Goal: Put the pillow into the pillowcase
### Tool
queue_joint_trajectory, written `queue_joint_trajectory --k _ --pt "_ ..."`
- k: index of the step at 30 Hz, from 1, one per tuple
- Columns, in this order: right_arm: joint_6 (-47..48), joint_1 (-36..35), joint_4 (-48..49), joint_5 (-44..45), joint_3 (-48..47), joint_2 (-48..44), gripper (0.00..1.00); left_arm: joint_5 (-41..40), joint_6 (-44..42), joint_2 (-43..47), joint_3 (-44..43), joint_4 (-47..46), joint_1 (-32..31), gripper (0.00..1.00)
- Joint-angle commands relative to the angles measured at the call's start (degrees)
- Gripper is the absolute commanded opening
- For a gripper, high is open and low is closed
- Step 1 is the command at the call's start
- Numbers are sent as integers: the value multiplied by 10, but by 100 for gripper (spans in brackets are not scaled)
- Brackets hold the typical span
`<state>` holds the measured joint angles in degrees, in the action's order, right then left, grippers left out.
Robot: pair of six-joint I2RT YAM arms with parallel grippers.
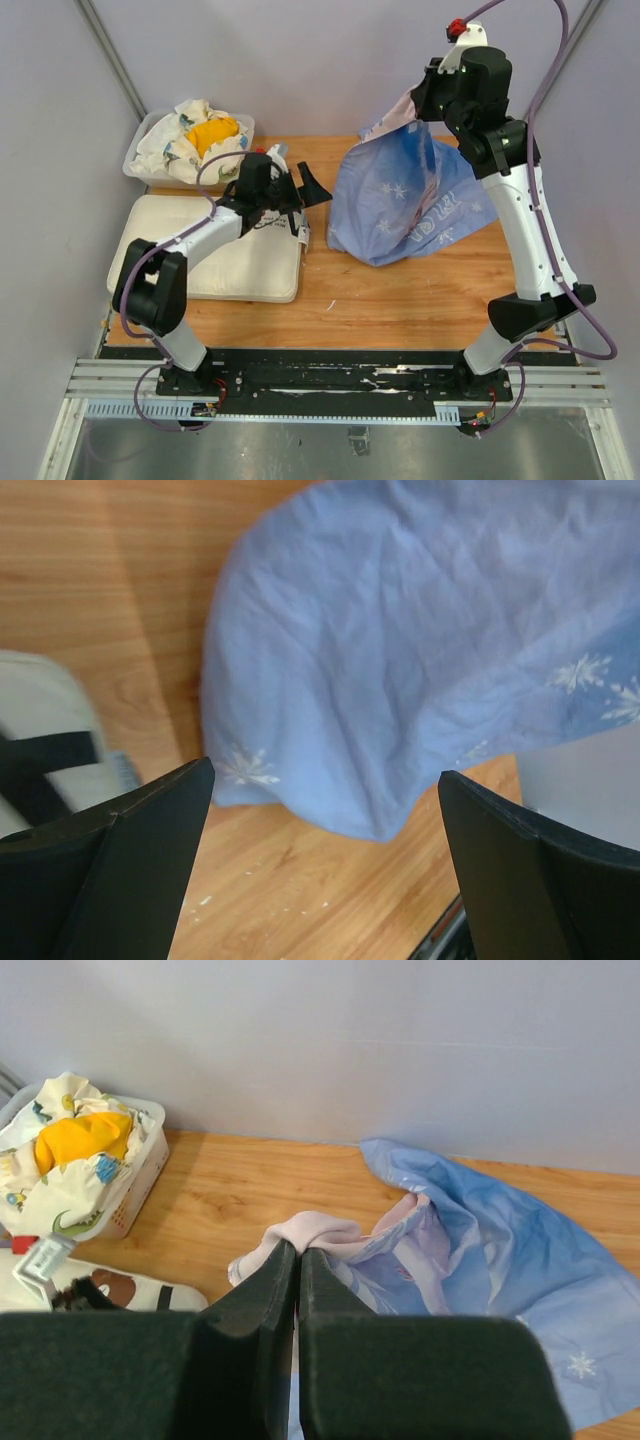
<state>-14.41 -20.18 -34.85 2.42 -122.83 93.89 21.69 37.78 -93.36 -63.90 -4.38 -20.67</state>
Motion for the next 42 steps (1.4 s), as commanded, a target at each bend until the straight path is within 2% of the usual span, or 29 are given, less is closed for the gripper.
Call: queue_joint_trajectory --k 1,6,12,15,21,26,29,34,37,42 --pt "33 1 33 46 -18 -7 1 30 -29 -21 -53 -1 -67 99" --pt "32 11 28 58 -52 16 1 31 -42 -35 -72 -2 -137 99" --pt "15 28 29 54 -53 16 1 62 -25 -56 -73 -47 -183 99" --pt "11 29 28 47 -60 13 1 42 -34 -83 -86 -37 -209 98" --pt "8 30 15 40 -63 -14 1 49 10 -127 -64 -84 -213 99" --pt "-2 29 5 34 -59 -58 1 61 71 -206 -85 -131 -216 99" --pt "-11 29 -6 24 -47 -94 1 33 82 -263 -131 -121 -215 99" --pt "-13 28 -15 27 4 -171 1 3 74 -351 -267 -64 -189 99" --pt "-16 29 -32 28 29 -200 1 6 105 -380 -321 -79 -160 99" --pt "-36 29 -49 17 97 -259 1 -22 97 -413 -423 -49 -128 99"
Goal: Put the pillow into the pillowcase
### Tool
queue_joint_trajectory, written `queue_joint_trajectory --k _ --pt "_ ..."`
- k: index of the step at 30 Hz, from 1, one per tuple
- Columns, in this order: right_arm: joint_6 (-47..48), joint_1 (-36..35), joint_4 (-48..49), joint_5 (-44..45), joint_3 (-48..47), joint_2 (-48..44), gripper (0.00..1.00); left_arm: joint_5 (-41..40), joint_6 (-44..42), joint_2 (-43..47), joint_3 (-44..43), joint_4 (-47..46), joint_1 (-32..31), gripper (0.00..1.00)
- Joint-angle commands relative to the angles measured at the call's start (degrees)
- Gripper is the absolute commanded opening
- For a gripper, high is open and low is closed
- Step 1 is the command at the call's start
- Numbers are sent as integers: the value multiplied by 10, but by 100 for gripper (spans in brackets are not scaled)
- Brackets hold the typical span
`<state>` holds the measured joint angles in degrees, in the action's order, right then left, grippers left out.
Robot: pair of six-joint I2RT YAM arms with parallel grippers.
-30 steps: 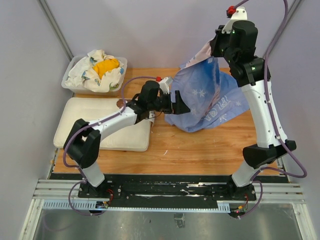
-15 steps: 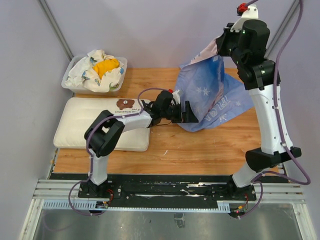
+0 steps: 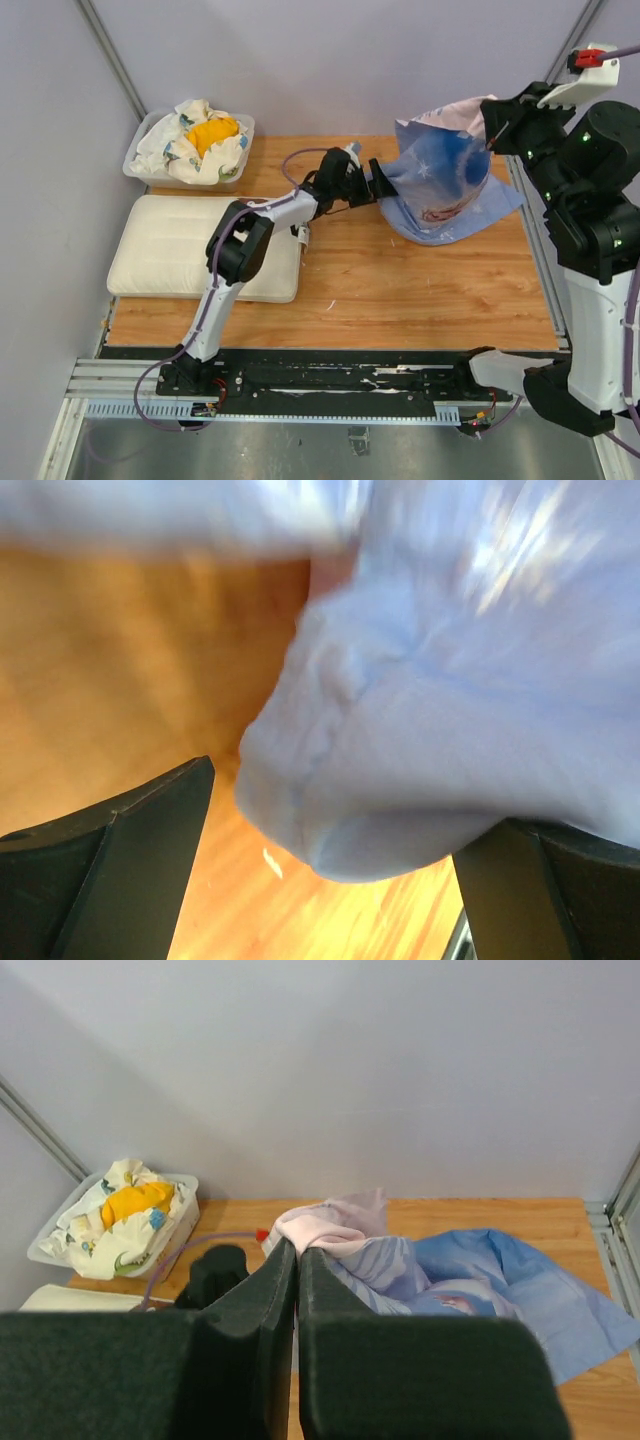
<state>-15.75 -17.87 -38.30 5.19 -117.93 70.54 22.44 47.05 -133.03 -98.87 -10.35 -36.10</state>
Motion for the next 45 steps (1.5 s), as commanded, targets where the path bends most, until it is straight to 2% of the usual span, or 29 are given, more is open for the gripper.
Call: queue_joint_trajectory --k 1,6,13,16,20,26,31,36,37,39,42,43,45 --pt "-27 5 -20 -12 63 -39 1 -33 3 -21 -94 16 33 99" --pt "-52 5 -52 -43 151 -102 0 -23 12 -23 -101 22 66 99" --pt "-80 1 -66 -156 303 -174 1 -25 -7 57 13 11 107 99" --pt "-87 -28 -61 -185 373 -188 1 -18 -14 94 35 21 125 99" --pt "-87 -75 -73 -193 446 -179 1 -25 -34 128 38 46 134 99" --pt "-92 -93 -58 -220 542 -154 1 -21 -48 160 37 75 134 99" --pt "-73 -128 -71 -216 580 -97 1 -34 -70 185 50 90 133 99" --pt "-74 -162 -86 -190 581 -61 1 -3 -71 168 45 100 133 99" --pt "-79 -163 -79 -190 596 -65 2 8 -69 161 41 105 132 99" --pt "-92 -164 -64 -182 618 -74 10 28 -70 147 28 114 128 99" --pt "-101 -163 -54 -173 641 -78 13 34 -81 138 19 122 115 99" --pt "-103 -163 -56 -168 645 -77 20 36 -81 136 19 122 112 99" --pt "-105 -163 -62 -152 645 -80 28 47 -78 129 17 121 105 99"
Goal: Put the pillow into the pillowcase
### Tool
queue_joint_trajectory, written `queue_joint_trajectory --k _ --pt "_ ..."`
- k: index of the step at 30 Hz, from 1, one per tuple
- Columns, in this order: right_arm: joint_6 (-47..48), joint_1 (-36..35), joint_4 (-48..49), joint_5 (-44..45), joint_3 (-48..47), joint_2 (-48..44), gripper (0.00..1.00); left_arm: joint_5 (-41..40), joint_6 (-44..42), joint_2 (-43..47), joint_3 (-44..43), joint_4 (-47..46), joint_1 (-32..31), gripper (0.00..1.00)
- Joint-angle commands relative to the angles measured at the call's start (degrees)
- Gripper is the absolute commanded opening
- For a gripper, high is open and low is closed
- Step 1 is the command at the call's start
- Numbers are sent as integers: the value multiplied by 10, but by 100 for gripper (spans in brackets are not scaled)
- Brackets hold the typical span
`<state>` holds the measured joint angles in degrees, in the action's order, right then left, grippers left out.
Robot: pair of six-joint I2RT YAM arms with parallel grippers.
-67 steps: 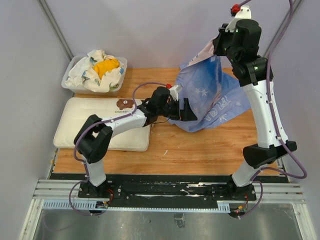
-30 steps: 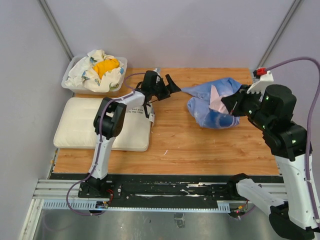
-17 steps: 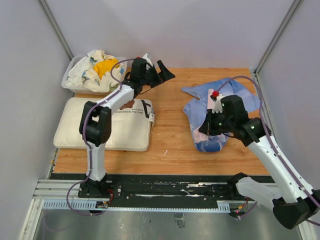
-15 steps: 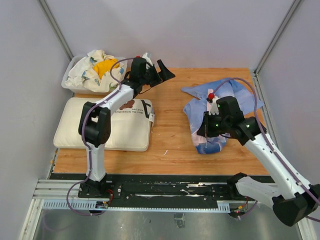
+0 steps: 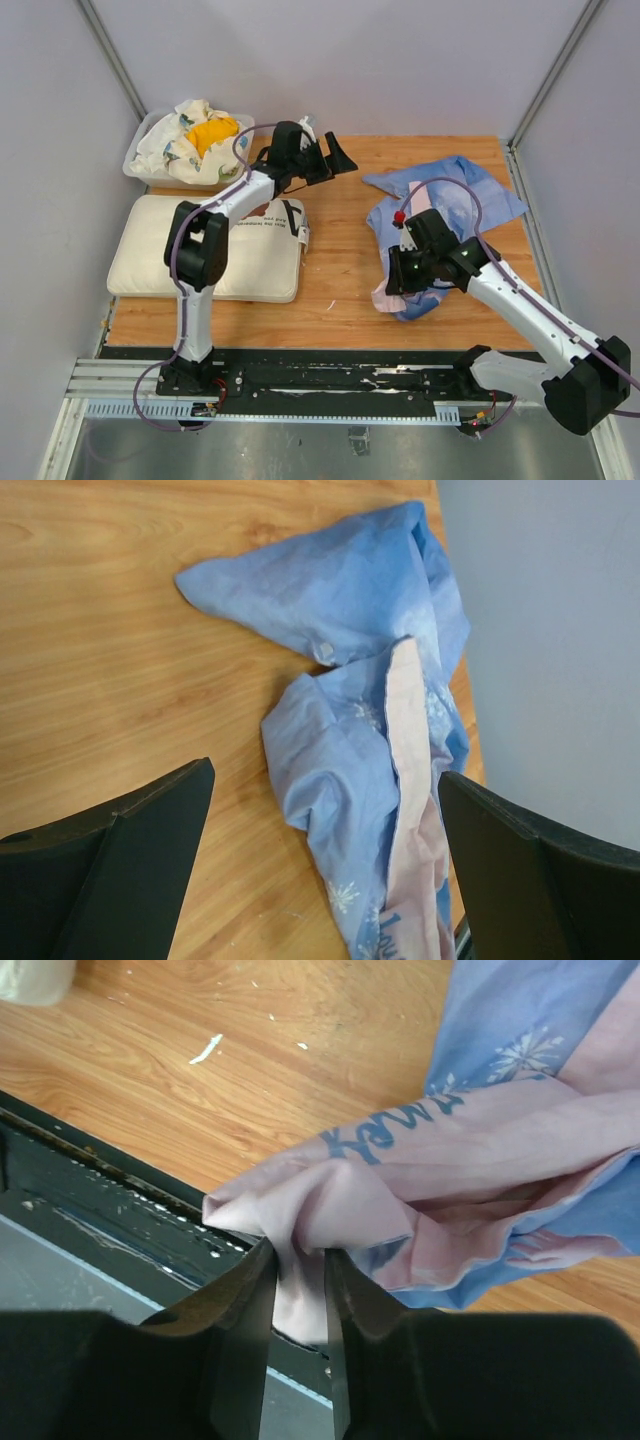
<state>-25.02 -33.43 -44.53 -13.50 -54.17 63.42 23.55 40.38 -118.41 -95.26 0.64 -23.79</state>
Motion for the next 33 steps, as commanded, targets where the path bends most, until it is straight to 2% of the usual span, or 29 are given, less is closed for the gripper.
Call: queue_joint_trajectory --k 1,3,8,18,23,27,33 --pt "-12 -7 -4 45 6 -13 34 41 -11 -22 -22 11 -22 99" --pt "-15 -7 -11 74 2 -24 48 48 -20 -33 -34 17 -35 99" --pt "-43 4 -27 124 2 -48 45 38 -59 -97 -128 86 -81 99" --pt "-92 11 -59 169 36 -128 45 45 -75 -195 -264 138 -121 99" --pt "-137 12 -106 248 33 -185 54 46 -82 -214 -273 125 -137 99" --pt "-166 12 -131 295 26 -237 55 59 -78 -227 -272 95 -149 99" --pt "-191 12 -173 301 18 -250 55 55 -59 -255 -294 64 -165 99"
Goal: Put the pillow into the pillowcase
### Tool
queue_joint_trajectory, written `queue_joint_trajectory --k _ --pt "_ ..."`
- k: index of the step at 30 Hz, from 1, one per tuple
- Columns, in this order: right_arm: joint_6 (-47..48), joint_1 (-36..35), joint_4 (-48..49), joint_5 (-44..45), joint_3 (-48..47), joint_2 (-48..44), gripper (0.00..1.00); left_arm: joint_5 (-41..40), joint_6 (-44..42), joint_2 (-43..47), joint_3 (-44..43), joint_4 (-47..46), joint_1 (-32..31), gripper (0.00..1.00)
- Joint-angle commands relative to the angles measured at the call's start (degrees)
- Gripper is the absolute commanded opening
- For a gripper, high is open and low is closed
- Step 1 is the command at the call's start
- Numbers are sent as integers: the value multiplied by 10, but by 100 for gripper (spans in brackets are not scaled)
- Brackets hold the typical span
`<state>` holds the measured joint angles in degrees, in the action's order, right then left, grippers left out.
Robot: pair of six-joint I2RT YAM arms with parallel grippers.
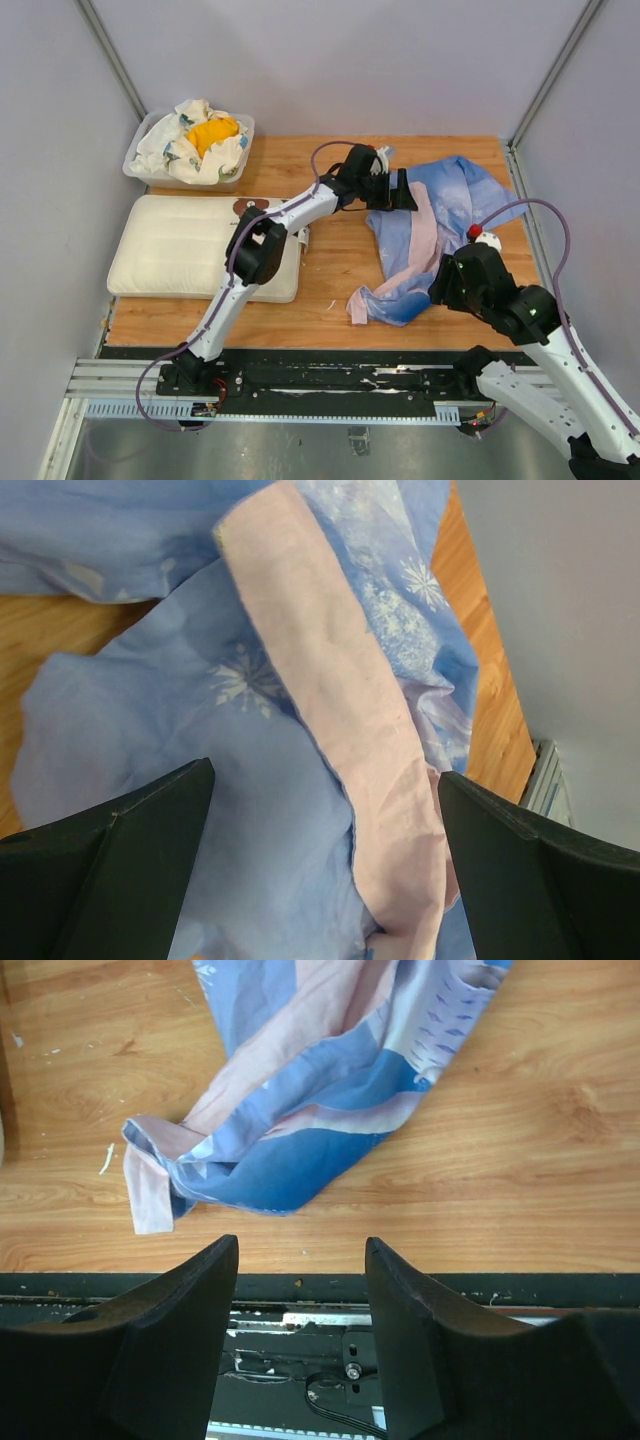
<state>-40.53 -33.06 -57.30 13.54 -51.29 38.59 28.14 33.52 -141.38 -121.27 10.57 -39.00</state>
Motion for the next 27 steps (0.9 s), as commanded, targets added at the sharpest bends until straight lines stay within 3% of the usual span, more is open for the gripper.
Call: queue_joint_trajectory --k 1,19,24,27 --pt "-39 8 -47 30 -12 -5 55 4 17 -33 -38 -40 -15 99" --pt "-55 8 -96 51 -43 -25 55 -69 137 -125 -74 -223 -19 98" --pt "-56 8 -109 57 -46 -25 55 -80 174 -134 -49 -292 -19 79" --pt "-58 8 -116 59 -43 -28 55 -92 184 -131 -40 -316 -19 54"
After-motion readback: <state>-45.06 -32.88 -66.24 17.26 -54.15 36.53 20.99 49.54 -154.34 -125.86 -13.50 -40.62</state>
